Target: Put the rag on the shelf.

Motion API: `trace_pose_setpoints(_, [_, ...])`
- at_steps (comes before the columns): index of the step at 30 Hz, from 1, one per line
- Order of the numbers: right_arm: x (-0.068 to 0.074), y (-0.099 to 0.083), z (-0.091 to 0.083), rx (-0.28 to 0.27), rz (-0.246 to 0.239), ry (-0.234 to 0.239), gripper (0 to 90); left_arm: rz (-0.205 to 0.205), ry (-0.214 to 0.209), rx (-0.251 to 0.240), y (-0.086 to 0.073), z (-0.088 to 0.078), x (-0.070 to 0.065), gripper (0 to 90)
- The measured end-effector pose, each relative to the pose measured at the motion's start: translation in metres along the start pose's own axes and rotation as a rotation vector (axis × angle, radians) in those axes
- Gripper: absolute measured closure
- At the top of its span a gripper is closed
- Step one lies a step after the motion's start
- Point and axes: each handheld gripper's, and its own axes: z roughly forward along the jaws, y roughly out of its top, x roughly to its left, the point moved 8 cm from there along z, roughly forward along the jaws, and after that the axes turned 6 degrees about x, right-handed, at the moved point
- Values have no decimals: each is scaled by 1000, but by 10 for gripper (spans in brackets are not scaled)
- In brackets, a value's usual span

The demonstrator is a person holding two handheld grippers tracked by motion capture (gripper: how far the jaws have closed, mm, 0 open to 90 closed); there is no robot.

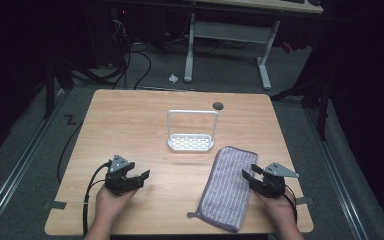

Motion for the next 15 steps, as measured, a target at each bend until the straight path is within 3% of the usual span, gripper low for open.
trace_pose_setpoints(4, [1, -4, 2, 21, 7, -5, 535, 7, 8, 14, 0, 7, 1, 349])
trace_pose_setpoints(5, [0, -3, 1, 19, 17, -10, 546, 33, 49, 11, 0, 8, 2, 348])
trace_pose_setpoints(6, [-1, -3, 0, 19, 22, -12, 564, 37, 64, 9, 0, 8, 3, 341])
trace_pose_setpoints(10, [-6, -4, 2, 39, 51, -20, 647, 30, 49, -10, 1, 4, 2, 399])
trace_pose_setpoints(12, [-9, -9, 7, 75, 54, -31, 752, 27, 37, -32, 3, 2, -1, 420])
trace_pose_setpoints(13, [-11, -14, 16, 133, 34, -33, 844, 35, 32, -57, 5, -1, -3, 476])
trace_pose_setpoints(15, [-11, -16, 18, 150, 24, -36, 871, 35, 23, -70, 6, -3, -4, 518])
